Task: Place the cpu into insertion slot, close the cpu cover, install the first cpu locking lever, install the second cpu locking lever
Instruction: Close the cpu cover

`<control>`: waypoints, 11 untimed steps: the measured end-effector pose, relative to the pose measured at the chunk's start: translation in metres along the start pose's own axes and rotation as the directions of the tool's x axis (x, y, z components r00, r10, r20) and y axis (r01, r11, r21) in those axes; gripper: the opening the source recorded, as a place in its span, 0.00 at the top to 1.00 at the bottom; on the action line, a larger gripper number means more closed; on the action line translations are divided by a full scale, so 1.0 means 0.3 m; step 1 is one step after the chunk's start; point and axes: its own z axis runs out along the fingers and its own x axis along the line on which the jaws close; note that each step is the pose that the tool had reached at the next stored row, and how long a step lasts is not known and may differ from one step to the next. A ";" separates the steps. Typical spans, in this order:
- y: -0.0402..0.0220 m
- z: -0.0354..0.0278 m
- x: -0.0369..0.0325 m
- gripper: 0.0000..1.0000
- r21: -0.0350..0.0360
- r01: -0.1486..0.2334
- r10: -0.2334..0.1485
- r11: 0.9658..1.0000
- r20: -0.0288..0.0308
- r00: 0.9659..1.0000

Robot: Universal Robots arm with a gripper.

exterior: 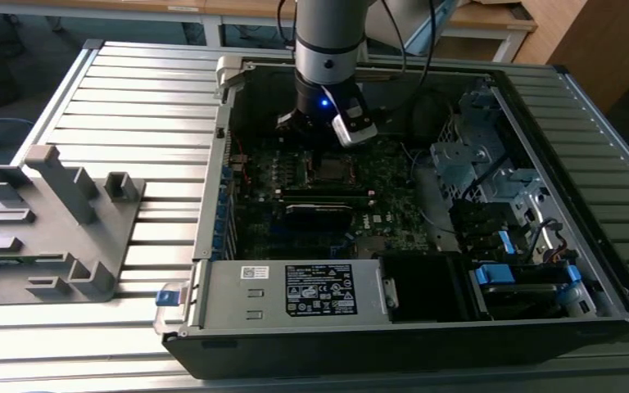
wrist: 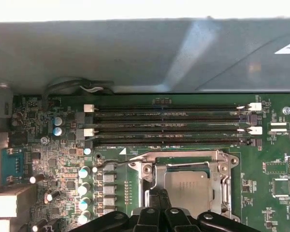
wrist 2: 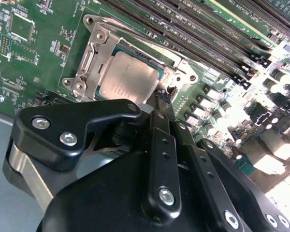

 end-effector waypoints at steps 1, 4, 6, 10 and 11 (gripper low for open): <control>0.000 0.002 0.000 0.89 0.000 0.000 0.000 1.000 0.000 1.000; 0.000 0.008 0.000 0.89 0.000 0.000 0.000 1.000 0.000 1.000; 0.000 0.009 0.001 0.89 0.000 0.000 0.000 1.000 0.000 1.000; 0.000 0.010 0.001 0.89 0.000 0.000 0.000 1.000 0.000 1.000; 0.000 0.010 0.001 0.89 0.000 0.000 0.000 1.000 0.000 1.000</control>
